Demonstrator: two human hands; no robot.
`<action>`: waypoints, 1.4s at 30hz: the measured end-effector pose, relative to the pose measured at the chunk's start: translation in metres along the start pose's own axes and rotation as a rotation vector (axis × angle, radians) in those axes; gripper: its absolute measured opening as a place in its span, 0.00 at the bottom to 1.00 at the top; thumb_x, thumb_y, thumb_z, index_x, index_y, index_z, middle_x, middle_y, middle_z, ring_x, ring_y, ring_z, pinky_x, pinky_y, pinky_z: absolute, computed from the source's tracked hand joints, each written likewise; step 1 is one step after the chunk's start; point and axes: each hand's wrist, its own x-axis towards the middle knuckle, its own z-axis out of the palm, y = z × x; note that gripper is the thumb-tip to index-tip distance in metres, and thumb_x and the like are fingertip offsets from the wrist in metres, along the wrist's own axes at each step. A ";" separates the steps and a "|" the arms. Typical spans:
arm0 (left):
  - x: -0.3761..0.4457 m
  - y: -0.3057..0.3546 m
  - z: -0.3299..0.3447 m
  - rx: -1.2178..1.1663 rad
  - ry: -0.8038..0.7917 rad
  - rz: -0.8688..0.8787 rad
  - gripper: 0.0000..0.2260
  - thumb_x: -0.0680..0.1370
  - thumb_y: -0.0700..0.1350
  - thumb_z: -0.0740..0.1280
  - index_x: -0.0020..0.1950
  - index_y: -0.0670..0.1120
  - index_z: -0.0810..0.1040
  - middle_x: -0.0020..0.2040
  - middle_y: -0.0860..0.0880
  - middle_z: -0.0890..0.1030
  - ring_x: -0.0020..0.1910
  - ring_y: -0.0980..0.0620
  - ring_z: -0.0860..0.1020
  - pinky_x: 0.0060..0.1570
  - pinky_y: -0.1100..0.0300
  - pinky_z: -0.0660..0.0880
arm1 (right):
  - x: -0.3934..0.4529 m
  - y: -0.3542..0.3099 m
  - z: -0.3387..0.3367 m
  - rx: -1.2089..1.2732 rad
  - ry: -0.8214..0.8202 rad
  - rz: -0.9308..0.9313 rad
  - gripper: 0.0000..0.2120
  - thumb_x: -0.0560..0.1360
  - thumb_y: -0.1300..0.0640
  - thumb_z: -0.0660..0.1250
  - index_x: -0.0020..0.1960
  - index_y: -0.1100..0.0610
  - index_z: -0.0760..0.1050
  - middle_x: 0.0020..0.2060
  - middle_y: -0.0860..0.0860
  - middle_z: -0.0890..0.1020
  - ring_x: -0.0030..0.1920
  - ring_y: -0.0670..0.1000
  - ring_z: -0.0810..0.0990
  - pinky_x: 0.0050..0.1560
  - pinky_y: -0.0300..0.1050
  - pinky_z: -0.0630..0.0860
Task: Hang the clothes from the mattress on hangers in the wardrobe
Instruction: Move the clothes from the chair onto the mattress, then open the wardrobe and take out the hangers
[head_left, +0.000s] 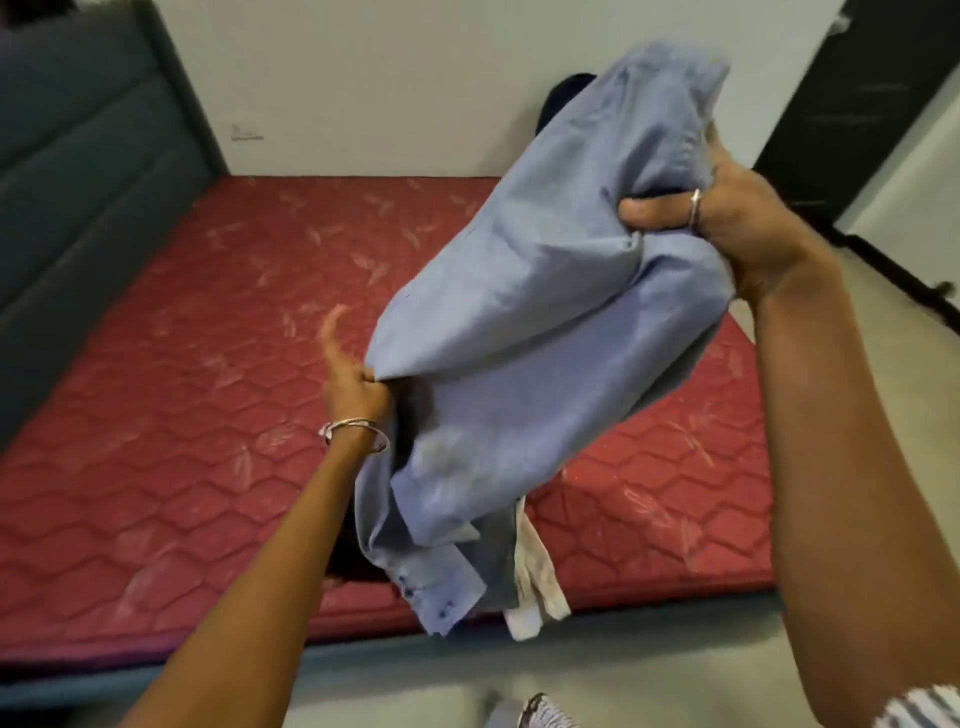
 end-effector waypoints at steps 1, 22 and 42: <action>0.012 -0.003 -0.004 0.133 -0.142 0.050 0.24 0.67 0.41 0.62 0.63 0.49 0.75 0.30 0.46 0.75 0.32 0.54 0.77 0.34 0.59 0.67 | 0.018 0.004 0.004 -0.021 -0.010 -0.008 0.37 0.68 0.69 0.68 0.72 0.55 0.57 0.49 0.39 0.83 0.52 0.39 0.81 0.50 0.35 0.77; 0.139 -0.166 0.075 0.179 -0.561 -0.620 0.25 0.74 0.37 0.70 0.70 0.41 0.68 0.65 0.41 0.74 0.62 0.43 0.75 0.57 0.48 0.75 | 0.163 0.410 0.144 -0.604 -0.174 0.645 0.20 0.74 0.67 0.66 0.66 0.67 0.71 0.62 0.63 0.76 0.63 0.61 0.74 0.61 0.45 0.67; 0.102 -0.124 -0.225 -0.036 0.236 -0.287 0.15 0.77 0.33 0.64 0.44 0.53 0.80 0.32 0.57 0.82 0.32 0.50 0.81 0.42 0.51 0.80 | 0.153 0.187 0.450 0.299 -0.274 0.194 0.07 0.80 0.64 0.62 0.52 0.66 0.77 0.31 0.54 0.79 0.29 0.44 0.76 0.33 0.38 0.75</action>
